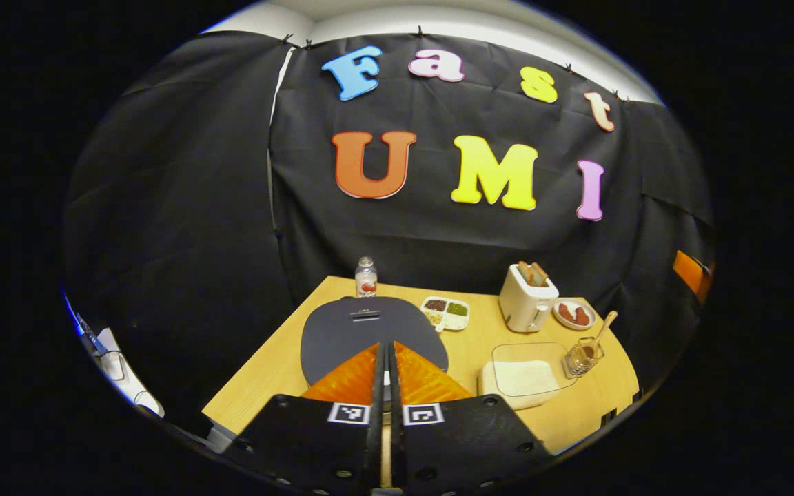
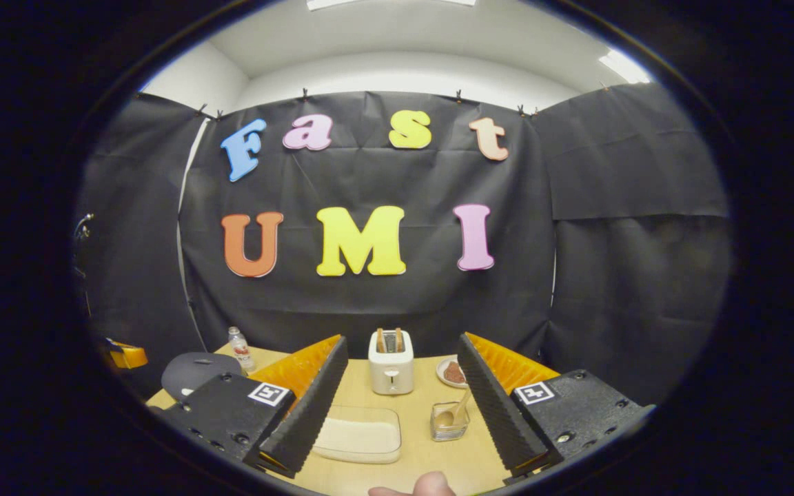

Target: Close the left gripper, press the button to open the rice cooker; take a wooden spoon from the chopstick holder with the right hand, scoop a spoonful of rice and pour it into the rice cooker, then put the wooden spoon back into the chopstick holder.

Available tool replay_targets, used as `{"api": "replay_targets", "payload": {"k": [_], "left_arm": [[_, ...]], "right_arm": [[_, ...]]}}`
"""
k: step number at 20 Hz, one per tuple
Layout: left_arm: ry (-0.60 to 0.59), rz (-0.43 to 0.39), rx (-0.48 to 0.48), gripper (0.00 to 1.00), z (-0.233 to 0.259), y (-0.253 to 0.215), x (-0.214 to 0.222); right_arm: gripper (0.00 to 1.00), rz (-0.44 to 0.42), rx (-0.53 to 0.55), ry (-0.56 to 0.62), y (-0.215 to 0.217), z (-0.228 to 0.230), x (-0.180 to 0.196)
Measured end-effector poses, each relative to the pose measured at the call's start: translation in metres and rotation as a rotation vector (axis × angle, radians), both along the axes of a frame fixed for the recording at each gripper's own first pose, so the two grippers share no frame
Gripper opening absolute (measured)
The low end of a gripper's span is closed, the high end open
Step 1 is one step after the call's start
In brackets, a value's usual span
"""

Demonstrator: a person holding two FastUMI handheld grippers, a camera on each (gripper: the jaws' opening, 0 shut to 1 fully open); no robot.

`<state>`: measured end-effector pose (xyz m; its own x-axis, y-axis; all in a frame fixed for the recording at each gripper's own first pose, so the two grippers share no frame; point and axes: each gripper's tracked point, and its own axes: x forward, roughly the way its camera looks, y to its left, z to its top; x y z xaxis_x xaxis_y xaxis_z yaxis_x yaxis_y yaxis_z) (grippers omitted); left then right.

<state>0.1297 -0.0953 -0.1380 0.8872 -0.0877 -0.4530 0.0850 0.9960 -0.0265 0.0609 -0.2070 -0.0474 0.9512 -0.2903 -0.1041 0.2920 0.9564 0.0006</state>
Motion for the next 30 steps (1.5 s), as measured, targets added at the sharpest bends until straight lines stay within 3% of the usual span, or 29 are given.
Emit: {"api": "replay_targets", "payload": {"k": [1, 3, 5, 12, 22, 30], "left_arm": [[0.035, 0.005, -0.005, 0.06, -0.008, -0.001, 0.001], [0.073, -0.012, -0.018, 0.0, -0.025, -0.008, 0.021], [0.098, -0.021, 0.005, 0.0, -0.037, -0.006, 0.035], [0.283, 0.037, -0.008, 0.0, -0.095, 0.002, 0.05], [0.412, 0.094, -0.034, 0.0, -0.121, 0.003, 0.038], [0.242, 0.095, -0.105, 0.0, -0.081, 0.003, 0.051]], "right_arm": [[0.99, -0.008, 0.008, 0.009, -0.006, -0.005, 0.004], [1.0, -0.021, 0.022, 0.033, -0.018, -0.016, 0.01], [1.0, -0.033, 0.029, 0.053, -0.029, -0.025, 0.017], [1.0, -0.061, 0.017, 0.107, -0.062, -0.046, 0.036], [1.0, -0.013, 0.047, 0.128, -0.042, -0.062, 0.054], [0.99, -0.007, -0.003, 0.07, -0.039, -0.03, 0.044]]}}
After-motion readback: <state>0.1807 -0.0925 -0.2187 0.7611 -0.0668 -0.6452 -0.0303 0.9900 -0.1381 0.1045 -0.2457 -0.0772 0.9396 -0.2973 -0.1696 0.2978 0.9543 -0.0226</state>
